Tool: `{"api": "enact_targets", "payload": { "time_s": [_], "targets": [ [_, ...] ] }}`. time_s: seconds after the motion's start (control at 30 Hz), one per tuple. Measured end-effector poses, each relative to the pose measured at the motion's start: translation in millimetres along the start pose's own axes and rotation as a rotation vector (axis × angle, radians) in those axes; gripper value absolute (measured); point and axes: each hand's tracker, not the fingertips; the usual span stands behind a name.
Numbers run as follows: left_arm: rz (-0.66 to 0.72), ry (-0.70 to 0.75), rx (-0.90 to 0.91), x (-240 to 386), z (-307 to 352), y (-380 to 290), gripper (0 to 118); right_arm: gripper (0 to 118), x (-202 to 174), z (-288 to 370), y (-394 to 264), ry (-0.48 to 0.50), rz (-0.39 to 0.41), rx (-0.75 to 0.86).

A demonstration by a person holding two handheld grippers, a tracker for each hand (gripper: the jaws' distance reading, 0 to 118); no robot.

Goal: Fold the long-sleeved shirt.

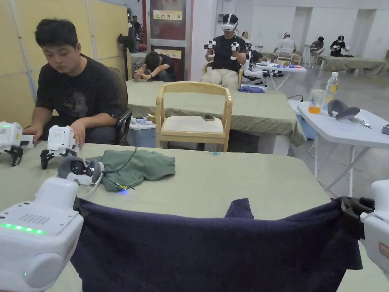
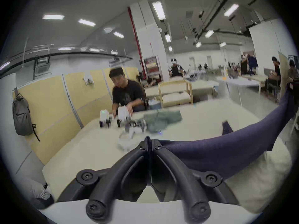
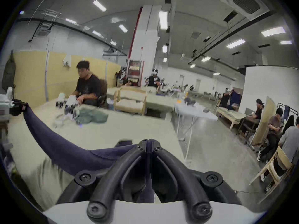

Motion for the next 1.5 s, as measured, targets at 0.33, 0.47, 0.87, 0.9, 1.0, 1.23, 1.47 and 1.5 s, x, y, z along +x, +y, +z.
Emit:
{"api": "enact_targets", "payload": {
  "time_s": [0.33, 0.47, 0.87, 0.9, 1.0, 1.23, 1.47, 1.5],
  "targets": [
    [-0.265, -0.223, -0.456, 25.6, 8.3, -115.2, 5, 17, 0.0, 29.4, -133.1, 0.258, -0.083, -0.448],
    [-0.409, -0.250, -0.552, 32.0, 22.8, -143.0, 5, 17, -4.6, 40.9, -152.5, 0.307, 0.026, -0.558],
    [-0.461, -0.297, -0.760, 46.9, 38.2, -186.2, 5, 17, -30.7, 61.4, -206.4, 0.479, 0.093, -0.851],
    [-0.463, -0.304, -0.771, 46.8, 38.1, -187.0, 5, 17, -31.3, 63.1, -208.1, 0.472, 0.099, -0.849],
    [-0.454, -0.322, -0.801, 42.8, 37.2, -189.0, 5, 17, -27.6, 65.0, -206.8, 0.486, 0.096, -0.865],
    [-0.137, -0.370, -0.699, 13.3, 31.2, -162.4, 99, 76, -4.4, 52.7, -179.8, 0.427, 0.036, -0.730],
    [0.048, -0.412, -0.485, 22.1, -5.5, -58.5, 118, 118, 11.3, -22.0, -90.9, 0.249, -0.095, -0.456],
    [0.051, -0.400, -0.444, 32.4, -17.9, -46.9, 118, 118, 10.6, -42.8, -80.9, 0.214, -0.117, -0.434]
  ]
}}
